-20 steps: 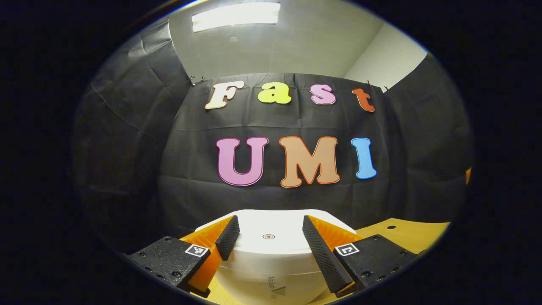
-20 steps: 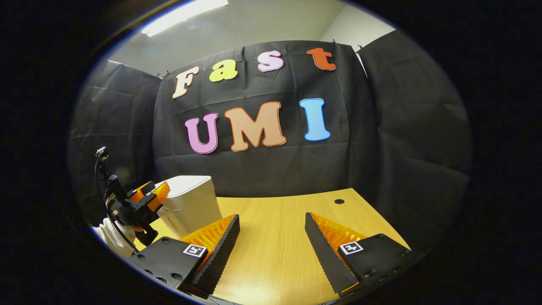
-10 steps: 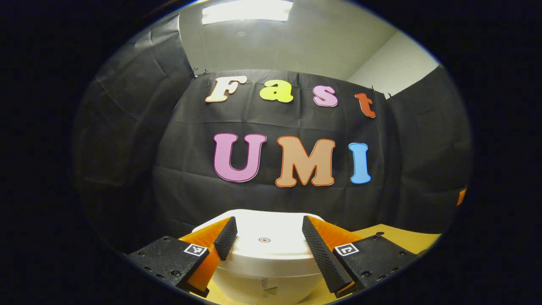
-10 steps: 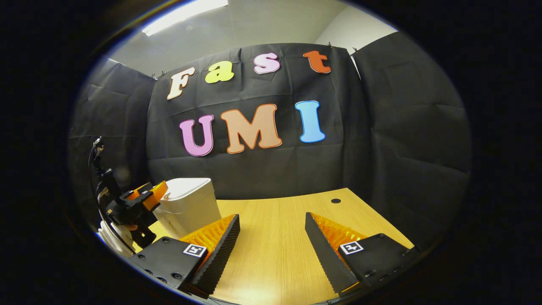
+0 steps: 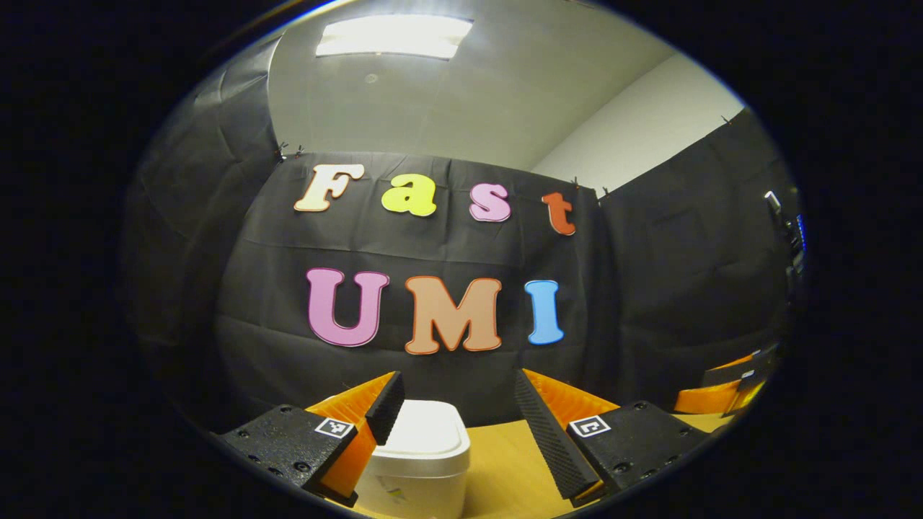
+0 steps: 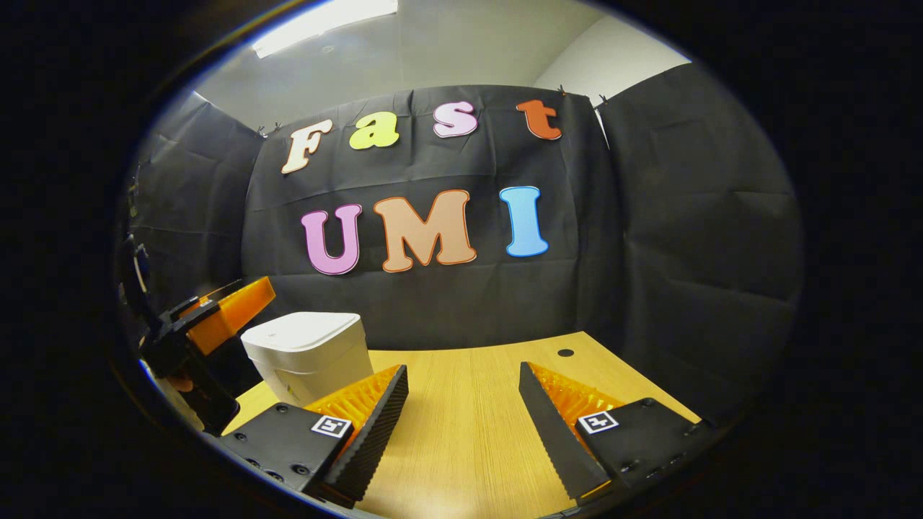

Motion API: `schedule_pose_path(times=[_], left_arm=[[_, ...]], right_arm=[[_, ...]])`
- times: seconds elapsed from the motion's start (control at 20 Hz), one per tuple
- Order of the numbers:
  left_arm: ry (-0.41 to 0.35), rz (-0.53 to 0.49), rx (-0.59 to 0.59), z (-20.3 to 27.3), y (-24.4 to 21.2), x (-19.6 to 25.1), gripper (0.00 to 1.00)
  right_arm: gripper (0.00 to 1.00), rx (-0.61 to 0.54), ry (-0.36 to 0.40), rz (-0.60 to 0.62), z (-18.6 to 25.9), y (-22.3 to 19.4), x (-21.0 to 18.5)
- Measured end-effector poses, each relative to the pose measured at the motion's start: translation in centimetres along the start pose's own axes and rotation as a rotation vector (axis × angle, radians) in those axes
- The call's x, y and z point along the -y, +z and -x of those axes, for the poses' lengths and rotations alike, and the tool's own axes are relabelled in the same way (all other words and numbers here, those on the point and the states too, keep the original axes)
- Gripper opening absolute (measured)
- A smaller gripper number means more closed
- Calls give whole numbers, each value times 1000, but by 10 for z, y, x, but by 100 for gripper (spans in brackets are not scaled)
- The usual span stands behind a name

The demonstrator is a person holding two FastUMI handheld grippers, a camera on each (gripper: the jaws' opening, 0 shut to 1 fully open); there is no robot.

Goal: Press the lid of the desktop garbage bin to open it, pick up the crumpled paper on the desktop and throw it into the bin, then pick up the pop can on the desktop and drop it into the bin, and finally close the garbage bin lid.

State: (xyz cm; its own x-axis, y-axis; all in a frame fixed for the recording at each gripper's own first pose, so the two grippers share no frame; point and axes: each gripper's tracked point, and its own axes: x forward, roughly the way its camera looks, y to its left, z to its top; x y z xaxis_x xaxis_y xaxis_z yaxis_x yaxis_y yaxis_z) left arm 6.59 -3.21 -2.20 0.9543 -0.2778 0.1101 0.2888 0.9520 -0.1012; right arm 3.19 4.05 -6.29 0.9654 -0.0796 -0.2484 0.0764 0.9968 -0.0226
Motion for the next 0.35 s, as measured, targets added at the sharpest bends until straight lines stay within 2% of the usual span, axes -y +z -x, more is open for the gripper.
schedule_pose_path(times=[0.1,0.2,0.35], left_arm=[[-23,3,-11,7,-2,14,89],[-27,24,-37,12,-7,21,93],[-31,29,-47,12,-9,26,93]], right_arm=[[98,1,3,-4,-1,0,-1],[98,4,5,-12,-1,0,-1],[98,3,-1,-17,1,-2,4]])
